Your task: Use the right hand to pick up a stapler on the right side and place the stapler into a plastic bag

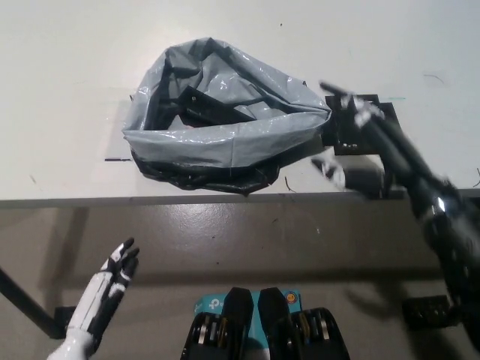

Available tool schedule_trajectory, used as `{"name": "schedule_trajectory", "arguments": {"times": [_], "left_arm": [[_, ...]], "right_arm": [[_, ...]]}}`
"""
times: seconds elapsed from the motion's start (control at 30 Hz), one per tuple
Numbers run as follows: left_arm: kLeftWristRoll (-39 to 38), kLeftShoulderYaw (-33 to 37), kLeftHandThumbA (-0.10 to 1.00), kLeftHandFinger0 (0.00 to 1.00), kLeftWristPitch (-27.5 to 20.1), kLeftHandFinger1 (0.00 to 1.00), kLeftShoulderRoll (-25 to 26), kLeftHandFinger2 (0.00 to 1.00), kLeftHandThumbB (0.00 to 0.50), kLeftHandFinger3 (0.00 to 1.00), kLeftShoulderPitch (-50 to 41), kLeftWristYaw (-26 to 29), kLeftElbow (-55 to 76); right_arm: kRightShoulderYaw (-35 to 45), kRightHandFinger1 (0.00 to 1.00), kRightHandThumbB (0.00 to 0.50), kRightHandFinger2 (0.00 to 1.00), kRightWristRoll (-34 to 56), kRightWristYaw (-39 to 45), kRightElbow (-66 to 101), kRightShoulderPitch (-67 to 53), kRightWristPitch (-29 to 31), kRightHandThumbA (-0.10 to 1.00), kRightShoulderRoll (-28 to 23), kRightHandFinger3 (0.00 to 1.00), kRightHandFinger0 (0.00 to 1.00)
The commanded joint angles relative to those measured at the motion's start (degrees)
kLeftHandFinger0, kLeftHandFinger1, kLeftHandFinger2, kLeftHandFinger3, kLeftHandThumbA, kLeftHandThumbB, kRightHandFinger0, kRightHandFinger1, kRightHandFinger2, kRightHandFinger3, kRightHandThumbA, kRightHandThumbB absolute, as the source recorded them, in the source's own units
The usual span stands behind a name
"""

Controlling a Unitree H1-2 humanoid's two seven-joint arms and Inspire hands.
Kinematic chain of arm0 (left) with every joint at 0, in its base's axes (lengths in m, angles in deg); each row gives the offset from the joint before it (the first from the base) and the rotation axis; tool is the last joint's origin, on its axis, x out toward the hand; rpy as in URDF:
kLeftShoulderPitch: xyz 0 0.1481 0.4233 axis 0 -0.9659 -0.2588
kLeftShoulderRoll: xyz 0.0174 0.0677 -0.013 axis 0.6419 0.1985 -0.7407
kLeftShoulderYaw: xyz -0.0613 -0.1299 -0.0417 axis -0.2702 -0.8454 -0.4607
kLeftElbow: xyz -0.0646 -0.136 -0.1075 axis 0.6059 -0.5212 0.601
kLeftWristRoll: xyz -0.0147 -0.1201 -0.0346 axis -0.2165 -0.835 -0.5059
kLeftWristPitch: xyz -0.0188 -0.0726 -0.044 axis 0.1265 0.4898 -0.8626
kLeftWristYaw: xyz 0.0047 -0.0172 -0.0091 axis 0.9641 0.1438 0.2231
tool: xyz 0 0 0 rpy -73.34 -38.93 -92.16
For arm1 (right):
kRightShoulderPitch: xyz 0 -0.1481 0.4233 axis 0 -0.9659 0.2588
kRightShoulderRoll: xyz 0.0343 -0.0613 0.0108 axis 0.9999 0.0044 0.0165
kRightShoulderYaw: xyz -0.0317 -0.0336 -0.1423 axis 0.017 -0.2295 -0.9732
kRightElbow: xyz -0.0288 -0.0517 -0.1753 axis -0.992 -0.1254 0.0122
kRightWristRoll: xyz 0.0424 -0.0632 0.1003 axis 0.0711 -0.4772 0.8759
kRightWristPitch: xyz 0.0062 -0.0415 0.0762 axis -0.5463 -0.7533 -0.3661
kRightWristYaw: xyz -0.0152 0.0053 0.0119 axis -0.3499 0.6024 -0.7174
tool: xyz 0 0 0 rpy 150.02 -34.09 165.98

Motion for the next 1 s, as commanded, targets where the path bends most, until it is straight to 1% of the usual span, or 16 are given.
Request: {"name": "schedule_trajectory", "arguments": {"times": [0.0, 0.03, 0.1, 0.13, 0.17, 0.3, 0.37, 0.5, 0.57, 0.6, 0.67, 0.73, 0.8, 0.83, 0.9, 0.97], "left_arm": [[-5.43, -3.39, 1.00, 1.00, -3.09, 1.00, 0.13, 1.00, 0.001, 1.00, 8.22, -0.04, 1.04], [-5.24, -3.21, 1.00, 1.00, -3.18, 1.00, 0.24, 1.00, 0.006, 1.00, 7.97, -0.19, 1.38], [-5.22, -3.14, 1.00, 1.00, -3.19, 1.00, 0.33, 1.00, 0.063, 1.00, 7.53, -0.37, 1.83], [-4.78, -3.10, 1.00, 1.00, -3.39, 1.00, 0.52, 1.00, 0.099, 1.00, 6.82, -0.29, 2.30], [-5.05, -3.12, 1.00, 1.00, -3.26, 1.00, 0.58, 1.00, 0.110, 1.00, 6.46, -0.54, 2.47], [-6.62, -3.11, 1.00, 1.00, -1.62, 1.00, -0.06, 1.00, 0.113, 1.00, 3.00, -1.45, 4.61], [-6.48, -3.11, 1.00, 1.00, -2.11, 1.00, -0.18, 1.00, 0.112, 1.00, 1.51, -1.33, 4.98], [-6.28, -3.50, 1.00, 1.00, -2.49, 1.00, 0.31, 1.00, 0.100, 1.00, -2.24, -1.05, 6.63], [-6.17, -3.65, 1.00, 1.00, -2.74, 1.00, 0.34, 1.00, 0.096, 1.00, -2.45, -0.71, 6.38], [-6.77, -3.68, 1.00, 1.00, -3.55, 1.00, 0.05, 1.00, 0.086, 1.00, -3.06, -0.82, 5.96], [-6.67, -3.52, 1.00, 1.00, -4.53, 1.00, -0.06, 1.00, 0.102, 1.00, -4.05, -0.80, 5.10], [-7.49, -3.50, 1.00, 1.00, -5.12, 1.00, -0.39, 1.00, 0.102, 1.00, -4.71, -1.09, 4.29], [-8.43, -3.55, 1.00, 1.00, -4.32, 1.00, -0.48, 1.00, 0.084, 1.00, -5.07, -1.34, 4.20], [-8.76, -3.54, 1.00, 1.00, -3.58, 1.00, -0.60, 1.00, 0.092, 1.00, -5.40, -1.39, 4.52], [-8.85, -3.47, 1.00, 1.00, -2.88, 1.00, -1.09, 1.00, 0.078, 1.00, -5.60, -1.15, 4.79], [-8.63, -3.21, 1.00, 1.00, -2.96, 1.00, -1.54, 1.00, 0.067, 1.00, -6.28, -0.96, 5.10]], "right_arm": [[9.46, 1.00, 0.197, 1.00, 20.10, -12.60, 40.84, -15.34, 10.97, 0.77, 5.33, 1.00, 1.00], [9.64, 1.00, 0.205, 1.00, 20.45, -12.03, 38.05, -17.54, 10.29, 0.85, 6.04, 1.00, 1.00], [9.76, 1.00, 0.179, 1.00, 24.84, -10.45, 31.15, -20.42, 10.99, 0.88, 7.28, 1.00, 1.00], [10.02, 1.00, 0.163, 1.00, 27.97, -8.80, 24.04, -21.68, 12.43, 0.90, 9.06, 1.00, 1.00], [10.62, 1.00, 0.126, 1.00, 27.64, -7.92, 20.07, -21.35, 13.74, 0.93, 9.58, 1.00, 1.00], [12.52, 1.00, 0.116, 1.00, 25.97, -7.05, 12.07, -22.01, 13.59, 0.94, 11.93, 1.00, 1.00], [12.99, 1.00, 0.070, 1.00, 23.76, -6.70, 6.48, -21.50, 14.98, 0.95, 12.66, 1.00, 1.00], [13.36, 1.00, 0.077, 1.00, 18.20, -7.88, -4.79, -21.68, 15.75, 0.93, 15.32, 1.00, 1.00], [13.63, 1.00, 0.098, 1.00, 15.99, -8.24, -9.45, -21.04, 17.60, 0.94, 15.78, 1.00, 1.00], [13.52, 1.00, 0.132, 1.00, 15.88, -7.96, -12.25, -21.21, 18.25, 0.94, 15.75, 1.00, 1.00], [13.07, 1.00, 0.160, 1.00, 15.68, -7.45, -13.86, -22.54, 19.12, 0.96, 15.71, 1.00, 1.00], [12.92, 1.00, 0.154, 1.00, 16.09, -7.05, -13.17, -23.94, 18.63, 0.96, 15.84, 1.00, 1.00], [12.77, 1.00, 0.167, 1.00, 16.43, -6.91, -11.60, -25.21, 18.20, 0.96, 16.35, 1.00, 1.00], [12.75, 1.00, 0.161, 1.00, 16.58, -6.81, -11.35, -25.67, 18.28, 0.96, 16.38, 1.00, 1.00], [12.84, 1.00, 0.146, 1.00, 17.40, -6.42, -11.24, -26.28, 18.69, 0.94, 16.31, 1.00, 1.00], [12.76, 1.00, 0.160, 1.00, 17.51, -6.15, -10.71, -27.54, 18.50, 0.94, 16.02, 1.00, 1.00]]}}
